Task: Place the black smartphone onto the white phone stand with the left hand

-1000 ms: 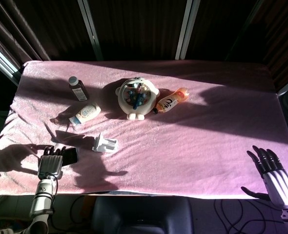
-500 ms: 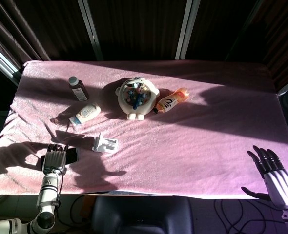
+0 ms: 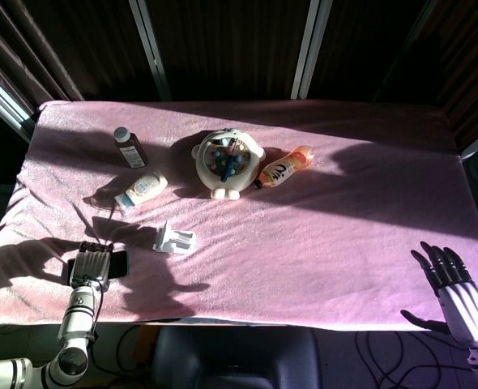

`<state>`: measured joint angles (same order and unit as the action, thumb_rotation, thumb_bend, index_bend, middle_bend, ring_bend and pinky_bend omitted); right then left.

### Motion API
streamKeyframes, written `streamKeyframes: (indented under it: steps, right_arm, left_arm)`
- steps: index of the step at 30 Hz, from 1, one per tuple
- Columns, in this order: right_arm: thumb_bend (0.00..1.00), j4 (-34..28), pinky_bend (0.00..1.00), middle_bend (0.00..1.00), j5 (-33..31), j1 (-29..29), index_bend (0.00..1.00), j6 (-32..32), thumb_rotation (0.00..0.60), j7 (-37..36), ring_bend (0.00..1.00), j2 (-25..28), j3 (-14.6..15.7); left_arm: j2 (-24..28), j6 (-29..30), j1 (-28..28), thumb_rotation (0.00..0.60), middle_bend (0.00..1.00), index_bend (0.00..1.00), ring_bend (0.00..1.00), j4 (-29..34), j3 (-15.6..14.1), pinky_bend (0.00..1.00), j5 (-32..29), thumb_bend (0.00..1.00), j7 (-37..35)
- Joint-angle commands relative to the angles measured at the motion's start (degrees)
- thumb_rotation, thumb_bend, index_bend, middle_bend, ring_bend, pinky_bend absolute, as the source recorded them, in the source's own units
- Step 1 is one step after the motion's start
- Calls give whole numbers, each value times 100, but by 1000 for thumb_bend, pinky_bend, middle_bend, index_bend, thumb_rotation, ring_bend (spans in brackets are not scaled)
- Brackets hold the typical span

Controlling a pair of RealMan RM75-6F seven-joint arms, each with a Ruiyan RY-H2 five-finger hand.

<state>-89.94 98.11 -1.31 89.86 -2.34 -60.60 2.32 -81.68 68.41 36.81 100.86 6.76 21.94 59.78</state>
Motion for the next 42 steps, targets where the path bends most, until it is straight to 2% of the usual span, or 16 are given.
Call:
streamKeyframes:
  steps: [1,28,30,32,36,39,42]
  right_arm:
    - [210,-3,0,0,6,3,0,6,600,7,0,-3,3]
    - [209,-22,0,0,-14,-3,0,-3,600,37,0,-8,5]
    - [210,-23,0,0,-14,-4,0,-4,600,39,0,-6,5]
    - [210,-23,0,0,-14,-6,0,-6,600,39,0,-8,4]
    - [210,-24,0,0,-16,-9,0,-8,600,43,0,-9,3]
    - [210,-23,0,0,-10,-3,0,4,600,37,0,-9,7]
    - [210,-22,0,0,-13,-3,0,4,600,32,0,-9,6]
  left_arm:
    - [23,6,47,600,253,156,100,9,-31,68,-33,303,-33]
    - [197,-453,552,600,232,125,126,-294,-302,122,-888,305,-203]
    - [208,-506,588,600,279,169,132,-323,-325,125,-945,304,-213]
    - [221,-563,609,600,380,243,168,-349,-346,129,-957,305,-245]
    - [287,-815,646,600,671,454,360,-388,-382,148,-979,306,-386]
    - [311,-960,657,600,813,557,484,-458,-422,165,-923,306,-516]
    - [345,-1109,630,600,891,626,555,-508,-457,178,-796,311,-720]
